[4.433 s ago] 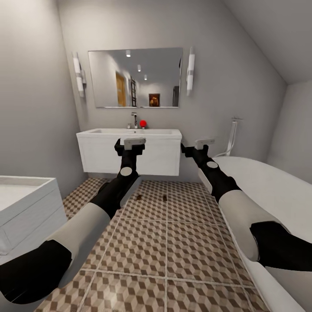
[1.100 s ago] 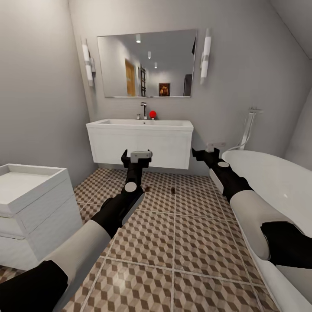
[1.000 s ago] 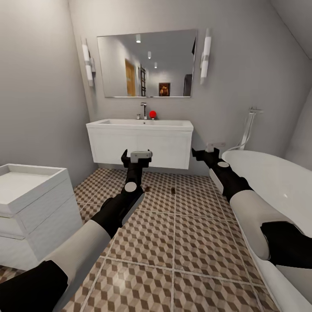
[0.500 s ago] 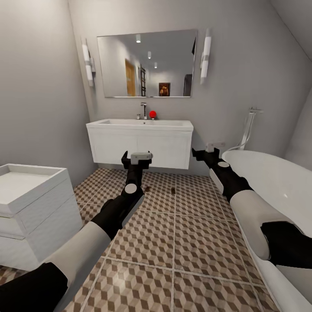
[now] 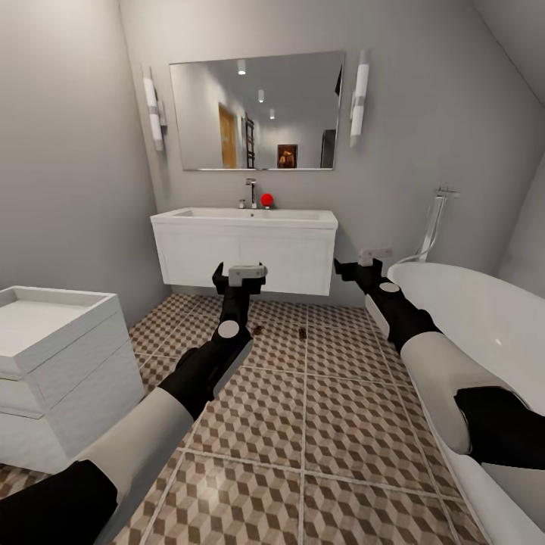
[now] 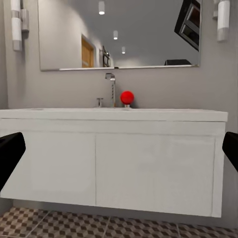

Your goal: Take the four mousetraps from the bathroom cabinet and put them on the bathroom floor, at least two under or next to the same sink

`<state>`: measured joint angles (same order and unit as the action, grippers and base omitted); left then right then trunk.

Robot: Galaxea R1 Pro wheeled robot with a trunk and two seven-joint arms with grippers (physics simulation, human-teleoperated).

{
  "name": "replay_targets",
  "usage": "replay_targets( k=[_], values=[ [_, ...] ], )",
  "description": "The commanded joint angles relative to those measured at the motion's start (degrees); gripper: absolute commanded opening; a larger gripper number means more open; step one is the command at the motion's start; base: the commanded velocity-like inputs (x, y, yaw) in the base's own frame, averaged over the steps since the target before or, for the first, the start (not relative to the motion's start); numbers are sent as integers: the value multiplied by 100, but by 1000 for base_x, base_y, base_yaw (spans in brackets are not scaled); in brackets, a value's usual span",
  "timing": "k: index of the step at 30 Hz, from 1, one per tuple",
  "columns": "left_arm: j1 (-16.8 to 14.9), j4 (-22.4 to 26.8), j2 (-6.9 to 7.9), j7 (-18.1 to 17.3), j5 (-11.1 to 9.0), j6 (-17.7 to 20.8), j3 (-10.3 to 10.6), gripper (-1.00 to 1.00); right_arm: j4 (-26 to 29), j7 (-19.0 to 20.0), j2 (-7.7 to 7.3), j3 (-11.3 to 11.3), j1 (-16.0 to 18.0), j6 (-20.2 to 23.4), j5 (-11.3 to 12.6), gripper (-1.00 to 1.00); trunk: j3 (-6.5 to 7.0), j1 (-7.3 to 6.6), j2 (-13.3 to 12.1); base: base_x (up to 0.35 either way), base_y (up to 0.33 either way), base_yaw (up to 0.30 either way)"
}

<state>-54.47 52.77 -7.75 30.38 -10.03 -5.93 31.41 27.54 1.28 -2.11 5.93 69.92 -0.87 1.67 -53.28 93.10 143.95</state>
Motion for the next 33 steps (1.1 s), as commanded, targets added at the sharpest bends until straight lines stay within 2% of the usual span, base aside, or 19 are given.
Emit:
replay_targets(
  k=[1,11,33],
  values=[
    [-5,-2,3,30,-60,-40,23,100,-2,4,-3,23,4,-7,18,100,-6,-1,3,0,0,0],
    [6,6,3,30,-60,-40,23,100,-3,-4,36,31,4,13,23,100,-13,-1,3,0,0,0],
    [13,5,2,30,-60,-38,23,100,-3,-12,98,23,4,17,16,100,-127,-1,3,0,0,0]
  ],
)
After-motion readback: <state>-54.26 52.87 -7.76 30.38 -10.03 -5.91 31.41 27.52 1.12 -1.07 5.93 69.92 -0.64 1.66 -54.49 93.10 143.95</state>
